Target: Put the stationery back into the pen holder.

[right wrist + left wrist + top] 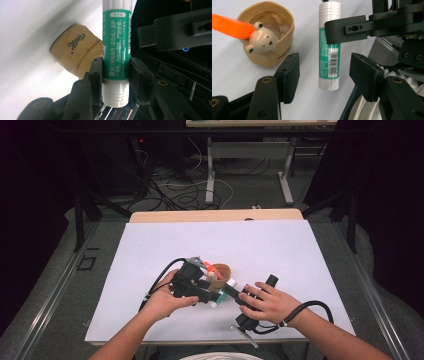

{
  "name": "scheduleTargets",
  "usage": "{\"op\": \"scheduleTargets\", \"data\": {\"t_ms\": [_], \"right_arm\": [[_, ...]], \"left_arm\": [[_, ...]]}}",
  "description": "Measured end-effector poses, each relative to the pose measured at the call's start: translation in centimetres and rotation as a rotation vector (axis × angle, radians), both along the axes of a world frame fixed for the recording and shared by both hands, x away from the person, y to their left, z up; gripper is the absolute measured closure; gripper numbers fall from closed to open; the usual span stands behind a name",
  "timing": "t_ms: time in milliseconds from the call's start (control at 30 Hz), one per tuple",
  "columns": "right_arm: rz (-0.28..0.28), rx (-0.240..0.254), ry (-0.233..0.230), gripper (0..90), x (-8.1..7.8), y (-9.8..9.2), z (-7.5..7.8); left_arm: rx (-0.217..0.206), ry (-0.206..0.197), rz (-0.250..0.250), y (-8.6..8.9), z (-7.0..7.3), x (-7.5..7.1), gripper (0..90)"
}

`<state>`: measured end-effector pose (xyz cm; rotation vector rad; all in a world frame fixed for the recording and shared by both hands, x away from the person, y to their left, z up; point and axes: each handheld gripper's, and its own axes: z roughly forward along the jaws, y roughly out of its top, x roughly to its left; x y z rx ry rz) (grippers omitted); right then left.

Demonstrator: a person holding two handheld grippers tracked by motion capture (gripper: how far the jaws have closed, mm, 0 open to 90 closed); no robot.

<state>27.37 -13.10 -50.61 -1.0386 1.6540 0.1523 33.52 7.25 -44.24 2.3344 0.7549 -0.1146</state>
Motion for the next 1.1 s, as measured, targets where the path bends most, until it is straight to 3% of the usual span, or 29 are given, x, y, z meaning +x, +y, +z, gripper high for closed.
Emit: {"op": "scheduleTargets", "data": {"t_ms": [133,167,533,867,1033,1100], "right_arm": [[0.006,0.005,0.005,65.4,-0.1,0.0,-0.1],[0.030,-0.004,-0.005,65.4,0.0,0.2,0.0],[0.054,0.000,0.000,65.4,-0.3,0.4,-0.1],[0.056,0.001,0.005,65.4,-0.5,0.5,-0.1],[0.035,-0.002,0.011,65.4,-0.6,0.5,-0.2],[0.053,-0.001,0.008,65.4,-0.5,0.6,-0.2]], "left_arm": [[0.026,0.025,-0.027,-1.0,0.0,0.1,44.0],[0.037,0.029,-0.039,-1.2,-0.1,0.1,44.9],[0.143,0.034,-0.103,-2.8,-0.4,0.2,53.0],[0.181,0.043,-0.115,-3.3,-0.7,0.4,60.0],[0.213,0.035,-0.097,-3.6,-0.7,0.2,63.5],[0.212,0.041,-0.089,-3.5,-0.7,0.2,64.4]]}}
